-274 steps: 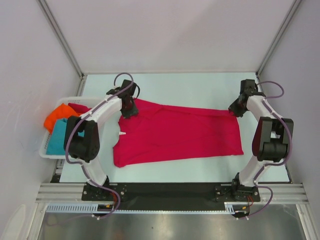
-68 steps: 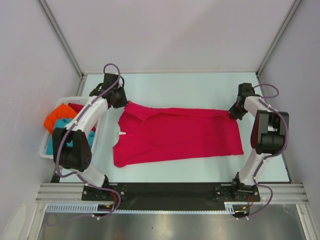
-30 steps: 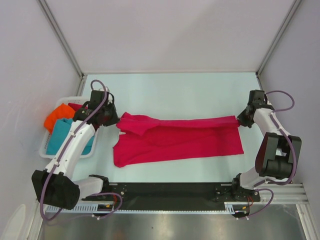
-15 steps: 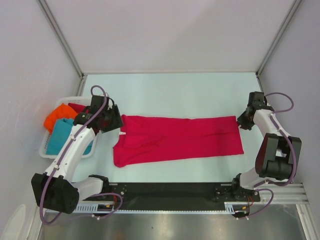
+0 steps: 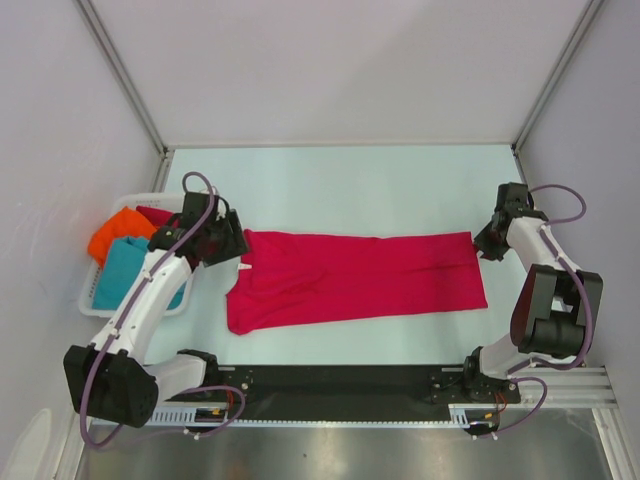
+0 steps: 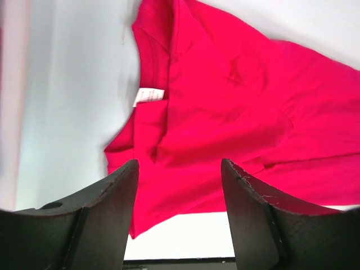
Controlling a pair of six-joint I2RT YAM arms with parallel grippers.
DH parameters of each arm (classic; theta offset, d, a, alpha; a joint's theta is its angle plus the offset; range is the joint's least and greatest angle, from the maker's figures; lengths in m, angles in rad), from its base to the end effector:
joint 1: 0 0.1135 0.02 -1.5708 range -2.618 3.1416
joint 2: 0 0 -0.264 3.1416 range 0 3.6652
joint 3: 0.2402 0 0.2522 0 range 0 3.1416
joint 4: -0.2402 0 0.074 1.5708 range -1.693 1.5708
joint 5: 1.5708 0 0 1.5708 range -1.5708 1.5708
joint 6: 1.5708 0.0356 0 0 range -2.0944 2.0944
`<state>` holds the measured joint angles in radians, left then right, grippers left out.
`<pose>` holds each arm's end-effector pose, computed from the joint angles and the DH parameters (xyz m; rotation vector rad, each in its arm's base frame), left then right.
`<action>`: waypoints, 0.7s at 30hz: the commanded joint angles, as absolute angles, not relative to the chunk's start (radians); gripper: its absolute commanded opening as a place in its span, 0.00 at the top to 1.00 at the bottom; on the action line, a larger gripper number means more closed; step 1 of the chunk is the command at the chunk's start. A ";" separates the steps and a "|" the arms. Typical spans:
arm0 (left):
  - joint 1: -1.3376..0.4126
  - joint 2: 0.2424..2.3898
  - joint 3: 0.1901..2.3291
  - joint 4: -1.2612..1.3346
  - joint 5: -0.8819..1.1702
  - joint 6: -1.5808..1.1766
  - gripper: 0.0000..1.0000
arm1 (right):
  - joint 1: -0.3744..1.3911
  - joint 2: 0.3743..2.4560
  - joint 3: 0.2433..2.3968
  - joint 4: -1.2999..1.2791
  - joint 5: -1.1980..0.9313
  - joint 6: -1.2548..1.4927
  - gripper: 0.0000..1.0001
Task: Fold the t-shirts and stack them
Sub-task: Fold the other side of the tshirt into a rectangle
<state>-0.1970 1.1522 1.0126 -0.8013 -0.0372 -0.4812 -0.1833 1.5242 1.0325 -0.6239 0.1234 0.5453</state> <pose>0.2240 -0.0434 0.2915 -0.3729 2.4984 -0.2294 0.2942 -0.0590 0.2163 0.9877 2.4829 -0.0510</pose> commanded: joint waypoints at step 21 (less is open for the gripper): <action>-0.221 1.360 0.723 -0.414 0.149 -0.588 0.36 | -0.117 1.578 1.104 -0.615 0.114 0.549 0.76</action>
<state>-0.2077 1.3258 0.7395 -0.5026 0.1162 -0.5674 -0.1188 1.5764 1.0752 -0.6193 0.1146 0.5491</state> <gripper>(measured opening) 0.644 0.239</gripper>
